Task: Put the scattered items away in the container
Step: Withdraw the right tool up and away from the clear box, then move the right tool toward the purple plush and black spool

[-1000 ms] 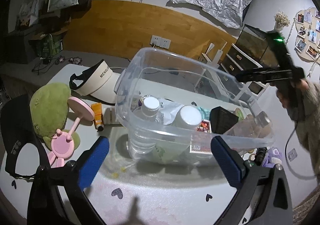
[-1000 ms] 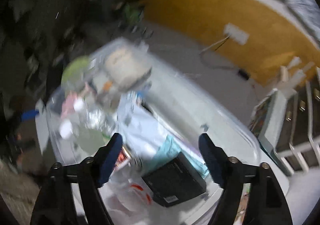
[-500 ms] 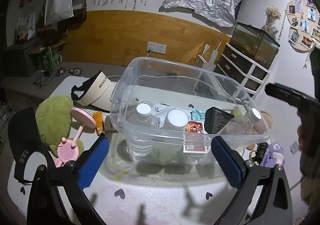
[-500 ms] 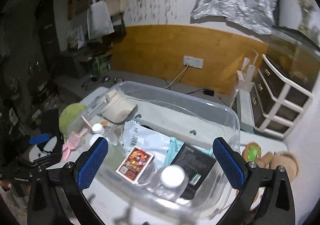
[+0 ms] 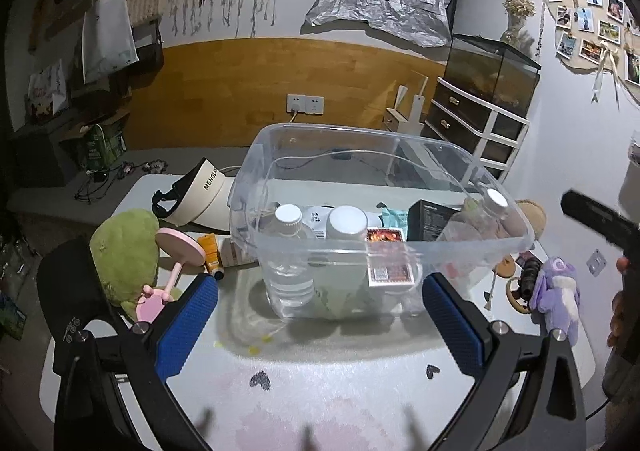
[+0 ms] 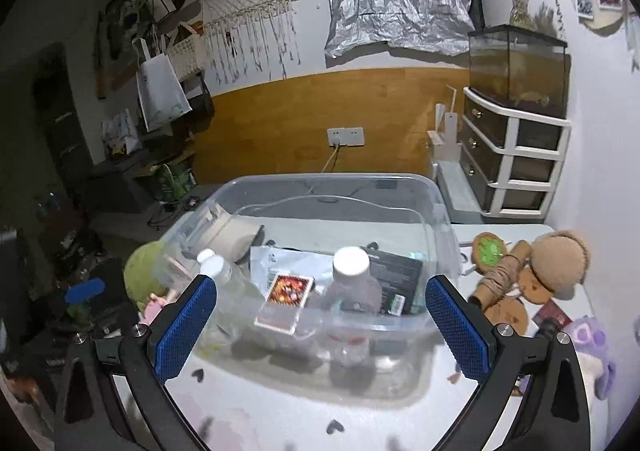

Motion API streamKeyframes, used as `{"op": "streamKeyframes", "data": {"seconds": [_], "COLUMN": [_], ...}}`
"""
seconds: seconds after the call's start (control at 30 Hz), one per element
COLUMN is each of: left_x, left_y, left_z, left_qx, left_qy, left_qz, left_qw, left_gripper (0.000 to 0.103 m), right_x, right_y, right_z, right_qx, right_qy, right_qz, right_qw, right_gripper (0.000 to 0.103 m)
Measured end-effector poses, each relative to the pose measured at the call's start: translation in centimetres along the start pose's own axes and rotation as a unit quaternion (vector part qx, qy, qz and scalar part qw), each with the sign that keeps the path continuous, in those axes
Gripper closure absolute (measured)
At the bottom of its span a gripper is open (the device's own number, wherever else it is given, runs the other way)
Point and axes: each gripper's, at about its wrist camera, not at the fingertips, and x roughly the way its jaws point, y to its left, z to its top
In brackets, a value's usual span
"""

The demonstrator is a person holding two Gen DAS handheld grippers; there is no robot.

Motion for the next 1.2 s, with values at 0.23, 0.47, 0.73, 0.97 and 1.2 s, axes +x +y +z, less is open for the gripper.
{"op": "streamKeyframes", "data": {"seconds": [0.23, 0.47, 0.73, 0.97, 1.2], "left_x": [-0.9, -1.7, -2.3, -2.3, -2.1], "left_y": [0.2, 0.3, 0.6, 0.5, 0.0], "left_z": [-1.2, -2.2, -3.0, -3.9, -5.4], "left_qx": [0.005, 0.016, 0.025, 0.034, 0.043], "left_qy": [0.003, 0.01, 0.015, 0.023, 0.035], "left_qz": [-0.016, -0.028, -0.049, -0.063, -0.078], "left_qw": [0.9999, 0.9994, 0.9984, 0.9971, 0.9954], "left_gripper": [0.0, 0.0, 0.0, 0.0, 0.0], "right_x": [-1.7, -3.2, -4.8, -6.4, -7.3], "right_y": [1.6, 3.0, 2.9, 2.0, 1.5], "right_z": [-2.6, -4.3, -6.7, -9.3, -11.6], "right_qx": [0.004, 0.011, 0.064, 0.108, 0.125], "right_qy": [0.028, 0.038, 0.042, 0.045, 0.062], "right_qz": [-0.015, -0.041, -0.065, -0.092, -0.118], "right_qw": [0.999, 0.998, 0.995, 0.989, 0.983], "right_gripper": [0.0, 0.0, 0.0, 0.0, 0.0]}}
